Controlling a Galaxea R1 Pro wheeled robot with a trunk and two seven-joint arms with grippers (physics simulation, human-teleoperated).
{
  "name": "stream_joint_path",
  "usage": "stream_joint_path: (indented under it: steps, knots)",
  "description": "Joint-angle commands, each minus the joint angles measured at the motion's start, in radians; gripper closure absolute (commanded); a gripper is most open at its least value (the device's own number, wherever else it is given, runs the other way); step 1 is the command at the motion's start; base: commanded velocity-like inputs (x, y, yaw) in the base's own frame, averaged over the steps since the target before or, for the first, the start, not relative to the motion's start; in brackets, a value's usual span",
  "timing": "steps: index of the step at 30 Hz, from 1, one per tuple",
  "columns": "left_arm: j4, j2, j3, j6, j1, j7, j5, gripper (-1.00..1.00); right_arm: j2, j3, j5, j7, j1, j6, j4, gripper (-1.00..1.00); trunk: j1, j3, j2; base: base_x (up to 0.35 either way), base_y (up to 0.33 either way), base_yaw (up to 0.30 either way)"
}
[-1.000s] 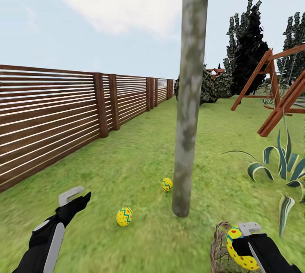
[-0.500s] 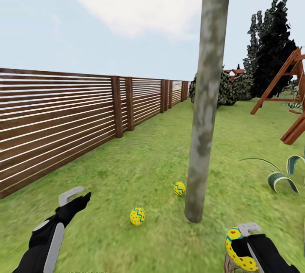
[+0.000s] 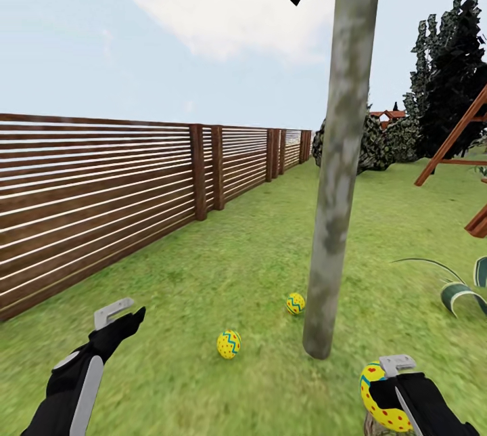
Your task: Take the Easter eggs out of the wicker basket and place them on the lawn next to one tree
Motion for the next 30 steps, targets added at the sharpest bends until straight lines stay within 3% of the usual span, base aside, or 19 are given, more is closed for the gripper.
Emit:
stream_joint_path:
  steps: [1,4,7,30]
  knots:
    - [-0.001,-0.001,0.003,0.007,-0.001,-0.002,0.007,-1.00,0.001,-0.001,0.012,0.009,-0.001,0.002,0.001,1.00,-0.004,0.002,0.007,0.000,0.000,0.000]
    - [0.000,0.000,0.003,0.006,-0.001,-0.005,0.007,-1.00,0.002,0.000,0.017,0.010,-0.001,0.000,0.005,1.00,-0.008,0.005,0.014,0.000,0.000,0.000]
    - [0.040,-0.001,0.003,0.004,-0.001,-0.048,0.007,-1.00,0.002,0.000,0.018,0.011,-0.001,0.000,0.006,1.00,-0.008,0.005,0.014,-0.019,0.100,0.000]
    - [0.057,0.002,0.003,0.005,-0.001,-0.056,0.004,-1.00,0.007,0.000,0.019,0.010,-0.001,-0.001,0.006,1.00,-0.008,0.005,0.014,0.032,0.314,0.000]
